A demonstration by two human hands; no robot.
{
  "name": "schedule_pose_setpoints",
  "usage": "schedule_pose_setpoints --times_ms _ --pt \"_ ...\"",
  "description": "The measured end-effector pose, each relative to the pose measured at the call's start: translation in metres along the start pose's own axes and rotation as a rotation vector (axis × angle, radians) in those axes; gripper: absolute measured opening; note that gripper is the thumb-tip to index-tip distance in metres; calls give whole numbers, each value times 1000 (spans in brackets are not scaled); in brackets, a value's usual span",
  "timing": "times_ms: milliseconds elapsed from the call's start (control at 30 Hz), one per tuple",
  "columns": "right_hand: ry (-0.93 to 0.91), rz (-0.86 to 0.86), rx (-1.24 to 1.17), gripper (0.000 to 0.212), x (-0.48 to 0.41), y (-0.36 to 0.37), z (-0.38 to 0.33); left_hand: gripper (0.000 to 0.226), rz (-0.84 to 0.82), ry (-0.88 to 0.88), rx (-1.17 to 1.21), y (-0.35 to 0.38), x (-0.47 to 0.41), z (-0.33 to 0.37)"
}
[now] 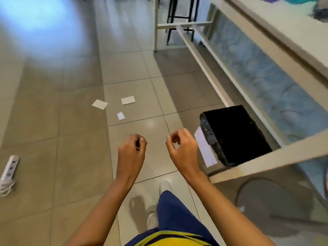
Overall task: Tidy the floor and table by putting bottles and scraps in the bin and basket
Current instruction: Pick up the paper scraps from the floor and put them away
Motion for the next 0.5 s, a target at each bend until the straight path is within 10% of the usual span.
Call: schedule_pose_setpoints --times_ms 500 --pt "-5 -298 -34 10 -253 245 -11 21 6 -292 -153 -38 -263 -150"
Point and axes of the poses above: each hand's wrist, its own x-axis away from the middle knuckle, its own y-axis out of the palm, z = x × y, the point moved 9 cm from there along -x, towards the middle knuckle, and after that the axes turned 3 degrees about x, right-handed, at the moved point
